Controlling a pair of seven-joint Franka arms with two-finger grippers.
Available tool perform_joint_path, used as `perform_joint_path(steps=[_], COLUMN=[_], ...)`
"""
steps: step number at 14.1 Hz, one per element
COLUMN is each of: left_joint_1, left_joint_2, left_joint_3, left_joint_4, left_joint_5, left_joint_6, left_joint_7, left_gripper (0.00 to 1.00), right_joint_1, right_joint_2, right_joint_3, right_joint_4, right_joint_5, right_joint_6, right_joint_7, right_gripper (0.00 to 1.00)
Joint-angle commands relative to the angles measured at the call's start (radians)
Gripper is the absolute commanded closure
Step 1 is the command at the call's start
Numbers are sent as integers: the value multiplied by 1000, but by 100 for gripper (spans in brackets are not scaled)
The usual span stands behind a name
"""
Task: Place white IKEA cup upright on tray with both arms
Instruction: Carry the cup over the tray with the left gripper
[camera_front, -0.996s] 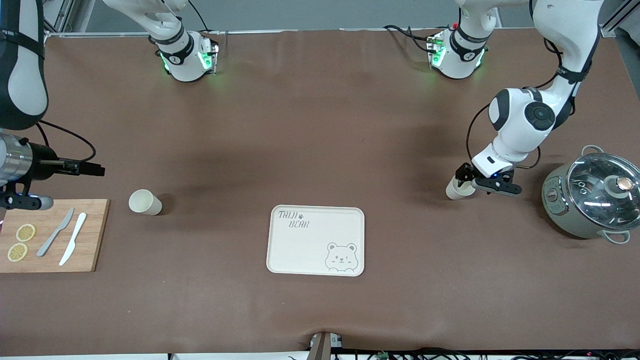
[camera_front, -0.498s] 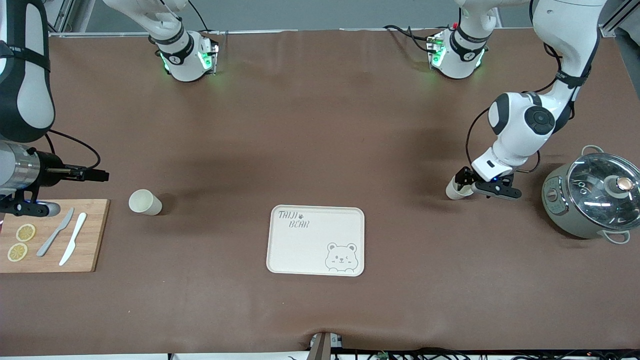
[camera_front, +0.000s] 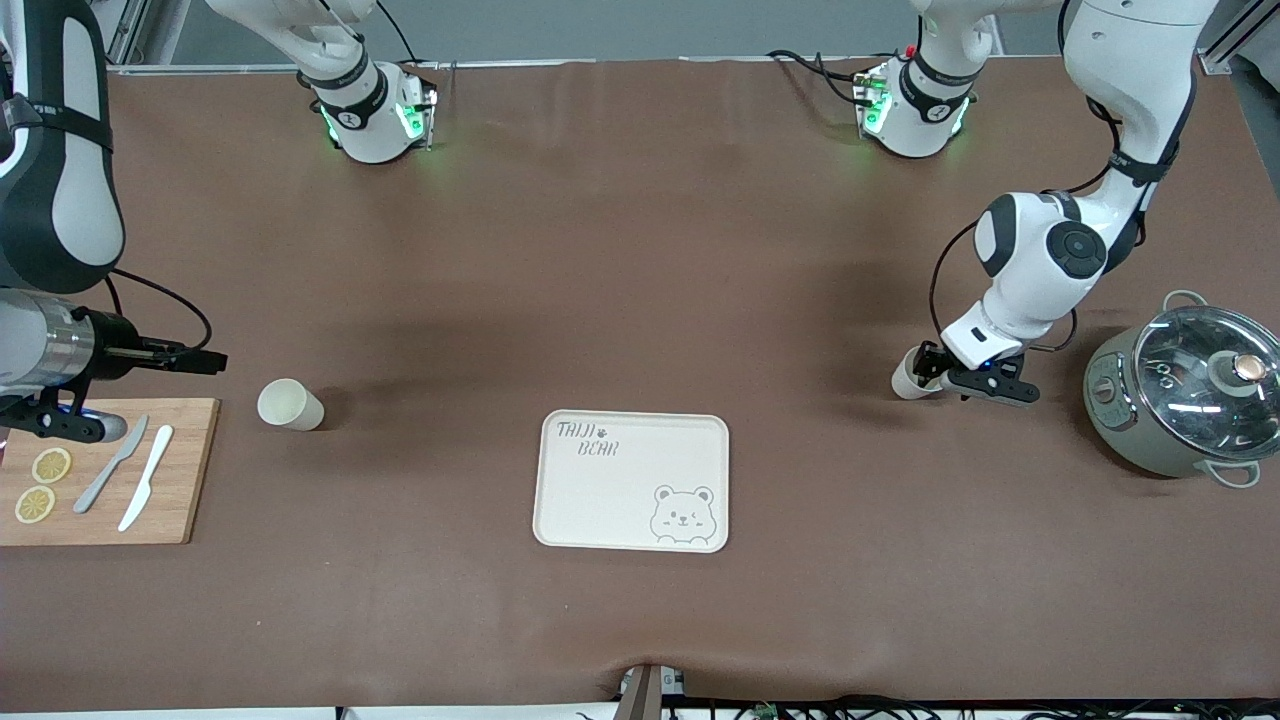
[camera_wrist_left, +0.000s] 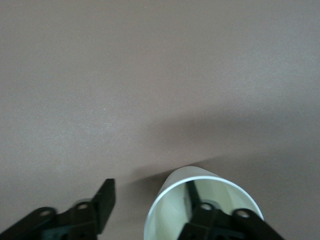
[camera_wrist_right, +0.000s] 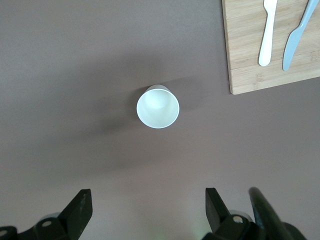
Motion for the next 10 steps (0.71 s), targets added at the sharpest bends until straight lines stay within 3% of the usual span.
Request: perform_joint_path(steps=[1,10], left_joint_1=[5,1], left_joint_2=[1,-26], left_joint_3=[-6,-37], left_joint_4=[-1,25], left_joint_5=[0,-6], left_joint_6=[11,-4], left_joint_7=[7,-51], left_gripper=[100,100], right_joint_1=[-5,-19], right_joint_2=[21,70], right_joint_3=[6,6], right_joint_4=[2,-4], right_joint_5=[2,30], right_joint_6=[3,36], right_joint_7=[17,18], right_gripper=[0,0])
